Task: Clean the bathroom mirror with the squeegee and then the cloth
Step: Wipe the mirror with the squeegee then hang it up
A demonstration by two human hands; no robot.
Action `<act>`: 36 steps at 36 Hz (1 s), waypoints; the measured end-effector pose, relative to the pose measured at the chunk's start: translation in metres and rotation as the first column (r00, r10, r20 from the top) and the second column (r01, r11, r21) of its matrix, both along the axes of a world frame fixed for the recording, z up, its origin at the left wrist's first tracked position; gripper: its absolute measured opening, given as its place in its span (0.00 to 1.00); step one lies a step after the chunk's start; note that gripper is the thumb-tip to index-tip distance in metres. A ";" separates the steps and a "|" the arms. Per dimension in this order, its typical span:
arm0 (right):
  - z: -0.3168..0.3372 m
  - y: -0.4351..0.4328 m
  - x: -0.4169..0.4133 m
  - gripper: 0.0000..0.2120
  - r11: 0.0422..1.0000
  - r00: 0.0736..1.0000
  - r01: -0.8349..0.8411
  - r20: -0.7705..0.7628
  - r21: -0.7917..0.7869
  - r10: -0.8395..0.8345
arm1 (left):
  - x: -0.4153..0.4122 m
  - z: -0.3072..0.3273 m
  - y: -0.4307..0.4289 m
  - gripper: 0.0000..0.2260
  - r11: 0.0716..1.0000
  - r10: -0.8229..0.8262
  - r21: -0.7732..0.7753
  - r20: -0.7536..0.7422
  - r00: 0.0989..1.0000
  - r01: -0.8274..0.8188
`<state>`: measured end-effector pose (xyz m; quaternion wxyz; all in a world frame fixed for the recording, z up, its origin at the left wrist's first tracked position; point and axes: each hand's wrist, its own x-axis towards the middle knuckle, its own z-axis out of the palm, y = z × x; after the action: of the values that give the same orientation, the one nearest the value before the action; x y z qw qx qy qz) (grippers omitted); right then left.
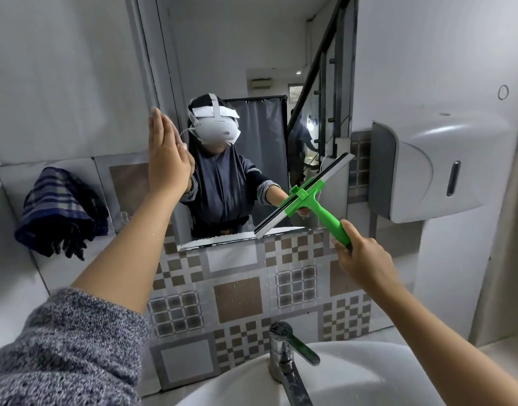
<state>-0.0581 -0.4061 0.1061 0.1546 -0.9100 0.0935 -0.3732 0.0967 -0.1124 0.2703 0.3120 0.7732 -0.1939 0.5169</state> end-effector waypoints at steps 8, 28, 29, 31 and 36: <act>-0.014 0.021 -0.001 0.20 0.968 1.000 -0.023 -0.003 0.251 0.024 | 0.005 -0.002 0.002 0.26 1.000 -0.028 0.012 0.010 1.000 0.028; -0.016 0.081 0.002 0.07 0.737 0.986 -0.153 0.154 0.658 0.067 | 0.013 -0.007 0.024 0.32 0.984 -0.039 0.174 0.008 0.999 0.037; -0.015 0.085 0.002 0.08 0.722 0.985 -0.158 0.159 0.674 0.066 | 0.013 -0.007 0.025 0.32 0.984 -0.036 0.177 0.003 0.999 0.035; -0.012 0.091 0.002 0.08 0.695 0.985 -0.153 0.161 0.703 0.054 | 0.012 -0.007 0.026 0.32 0.981 -0.035 0.190 0.000 0.999 0.035; -0.006 0.105 0.003 0.09 0.638 0.987 -0.137 0.157 0.758 0.026 | 0.011 -0.007 0.032 0.31 0.971 -0.039 0.238 0.020 0.999 0.033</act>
<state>-0.0551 -0.3013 0.0999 0.5477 -0.7354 0.1910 -0.3503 0.1073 -0.0801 0.2633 0.2241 0.7948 -0.2721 0.4939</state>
